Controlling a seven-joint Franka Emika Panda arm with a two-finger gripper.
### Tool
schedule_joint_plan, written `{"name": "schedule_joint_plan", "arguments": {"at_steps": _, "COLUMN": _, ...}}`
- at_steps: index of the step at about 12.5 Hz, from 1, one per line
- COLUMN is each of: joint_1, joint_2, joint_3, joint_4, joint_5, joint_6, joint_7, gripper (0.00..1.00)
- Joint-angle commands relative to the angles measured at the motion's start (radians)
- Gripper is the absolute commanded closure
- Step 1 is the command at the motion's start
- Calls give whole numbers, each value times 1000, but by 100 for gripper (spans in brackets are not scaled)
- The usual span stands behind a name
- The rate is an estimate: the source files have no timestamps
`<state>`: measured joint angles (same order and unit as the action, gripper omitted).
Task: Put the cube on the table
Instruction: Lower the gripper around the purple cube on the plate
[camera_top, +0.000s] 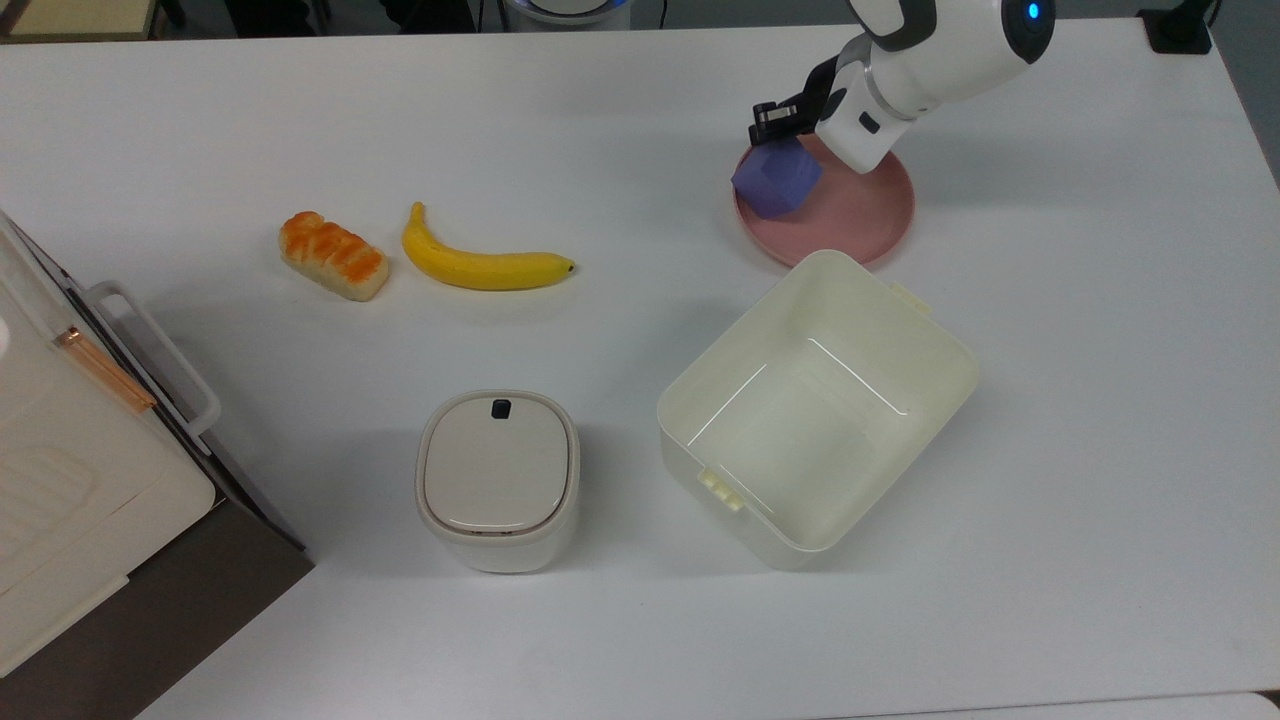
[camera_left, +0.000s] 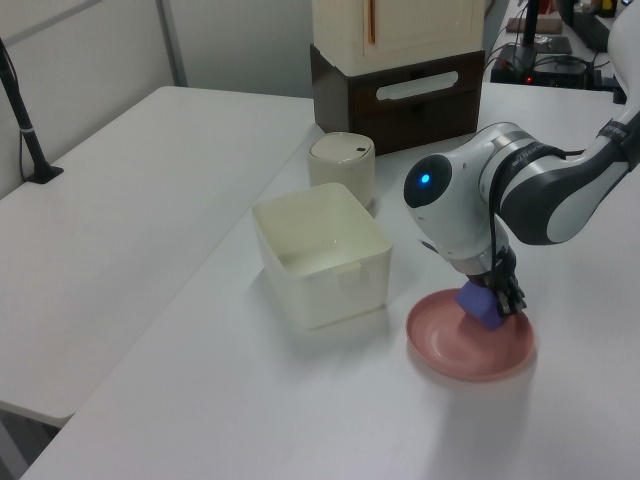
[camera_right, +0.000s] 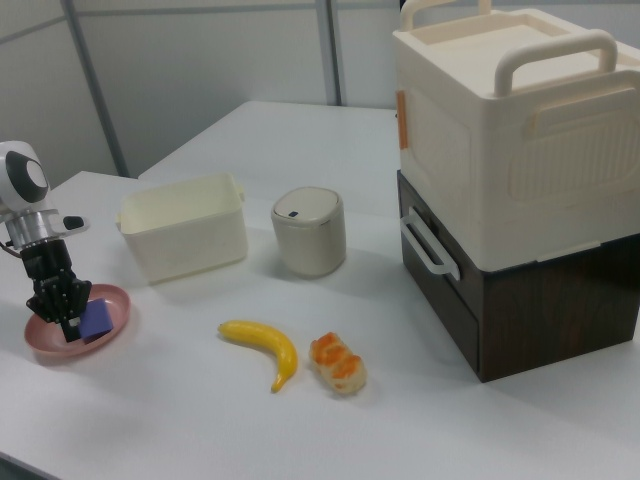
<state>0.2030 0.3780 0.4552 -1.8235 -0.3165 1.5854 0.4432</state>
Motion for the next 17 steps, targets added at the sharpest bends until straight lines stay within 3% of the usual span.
{"name": "schedule_joint_plan", "arguments": {"at_steps": 1, "joint_1": -1, "joint_2": -2, "joint_3": -3, "joint_4": 16, "joint_5": -1, "joint_6": 4, "joint_7": 12, "gripper": 100}}
{"name": "schedule_joint_plan", "arguments": {"at_steps": 9, "joint_1": -19, "joint_2": -36, "joint_3": -1, "joint_4": 29, "joint_5": 0, "joint_6": -5, "joint_7": 12, "gripper": 100}}
{"name": "schedule_joint_plan", "arguments": {"at_steps": 13, "joint_1": -42, "joint_2": -50, "joint_3": -1, "joint_4": 90, "joint_5": 20, "joint_6": -22, "joint_7": 12, "gripper": 100}}
{"name": "schedule_joint_plan", "arguments": {"at_steps": 14, "joint_1": -45, "joint_2": -50, "joint_3": -4, "joint_4": 114, "joint_5": 51, "joint_6": -22, "joint_7": 12, "gripper": 62}}
{"name": "schedule_joint_plan", "arguments": {"at_steps": 15, "joint_1": -51, "joint_2": -50, "joint_3": -4, "joint_4": 119, "joint_5": 60, "joint_6": -16, "joint_7": 17, "gripper": 4}}
{"name": "schedule_joint_plan", "arguments": {"at_steps": 17, "joint_1": -37, "joint_2": -33, "joint_3": -3, "joint_4": 121, "joint_5": 45, "joint_6": 4, "joint_7": 93, "gripper": 0}}
